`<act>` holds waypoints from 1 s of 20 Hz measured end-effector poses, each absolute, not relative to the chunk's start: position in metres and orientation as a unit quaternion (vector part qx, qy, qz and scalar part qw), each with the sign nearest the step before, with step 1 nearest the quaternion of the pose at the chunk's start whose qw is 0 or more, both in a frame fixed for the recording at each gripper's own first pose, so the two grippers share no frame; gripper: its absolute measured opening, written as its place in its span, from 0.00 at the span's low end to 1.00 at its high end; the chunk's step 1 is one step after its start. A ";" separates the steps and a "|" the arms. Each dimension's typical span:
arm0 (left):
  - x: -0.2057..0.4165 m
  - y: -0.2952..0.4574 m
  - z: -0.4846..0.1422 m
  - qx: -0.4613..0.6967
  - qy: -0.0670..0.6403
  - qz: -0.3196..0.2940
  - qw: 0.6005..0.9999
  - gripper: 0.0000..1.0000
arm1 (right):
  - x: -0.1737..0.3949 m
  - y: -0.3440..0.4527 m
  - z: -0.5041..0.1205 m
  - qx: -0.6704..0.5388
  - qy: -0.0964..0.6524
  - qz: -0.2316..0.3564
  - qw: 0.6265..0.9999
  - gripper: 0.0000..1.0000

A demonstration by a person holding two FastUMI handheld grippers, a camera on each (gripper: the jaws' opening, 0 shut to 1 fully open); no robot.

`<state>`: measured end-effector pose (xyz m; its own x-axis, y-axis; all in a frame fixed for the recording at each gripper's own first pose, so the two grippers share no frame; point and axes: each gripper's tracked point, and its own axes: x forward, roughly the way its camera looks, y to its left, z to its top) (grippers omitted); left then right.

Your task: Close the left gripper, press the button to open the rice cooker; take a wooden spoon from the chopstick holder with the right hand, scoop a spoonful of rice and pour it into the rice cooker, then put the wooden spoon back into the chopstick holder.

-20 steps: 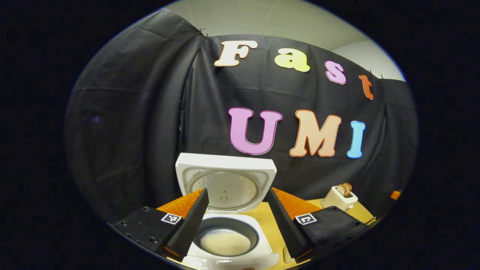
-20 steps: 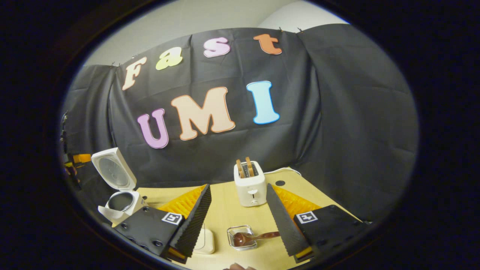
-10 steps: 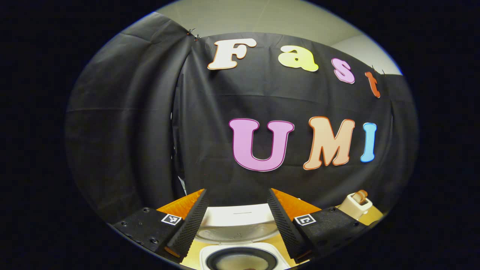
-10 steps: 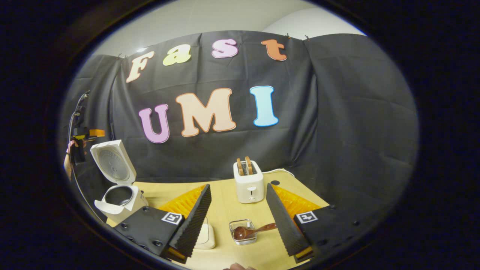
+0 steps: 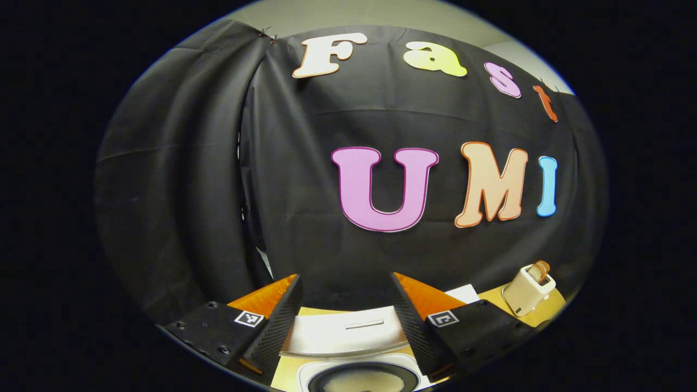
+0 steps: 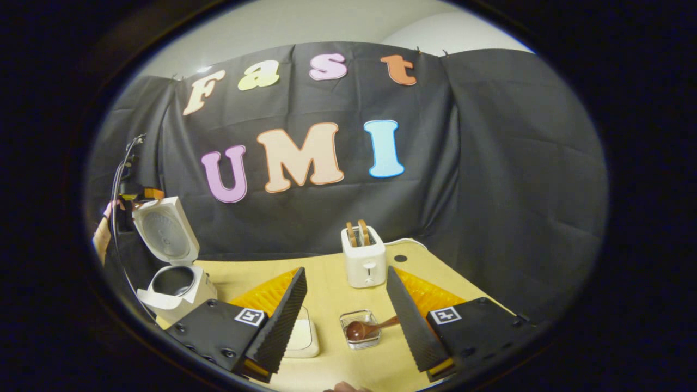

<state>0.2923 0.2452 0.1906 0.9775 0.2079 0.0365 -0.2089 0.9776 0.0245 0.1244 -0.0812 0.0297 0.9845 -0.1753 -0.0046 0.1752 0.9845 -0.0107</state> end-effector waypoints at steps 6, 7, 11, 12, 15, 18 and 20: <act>0.271 0.235 0.178 0.006 -0.016 0.104 0.994 0.94 | 0.122 -0.078 0.028 0.006 0.007 -0.076 0.997 0.93; 0.264 0.233 0.176 0.006 -0.020 0.106 0.994 0.94 | 0.122 -0.079 0.027 0.006 0.007 -0.074 0.997 0.93; 0.234 0.219 0.157 0.009 -0.029 0.109 0.994 0.94 | 0.117 -0.085 0.028 0.003 0.008 -0.069 0.998 0.93; 0.225 0.215 0.149 0.009 -0.028 0.108 0.994 0.94 | 0.117 -0.086 0.028 0.005 0.008 -0.067 0.998 0.93; 0.200 0.204 0.126 0.014 -0.033 0.104 0.994 0.94 | 0.118 -0.088 0.030 0.008 0.009 -0.058 0.998 0.94; 0.174 0.194 0.088 0.007 -0.019 0.098 0.995 0.93 | 0.118 -0.092 0.033 -0.001 0.011 -0.053 0.999 0.93; 0.163 0.190 0.064 0.002 -0.005 0.097 0.995 0.94 | 0.117 -0.093 0.037 -0.004 0.010 -0.049 0.999 0.93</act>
<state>0.1626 0.1896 0.0639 0.9813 0.1925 0.0093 -0.1925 0.9813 0.0023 0.1174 -0.0932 0.0368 0.9950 -0.0978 -0.0200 0.0976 0.9952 -0.0098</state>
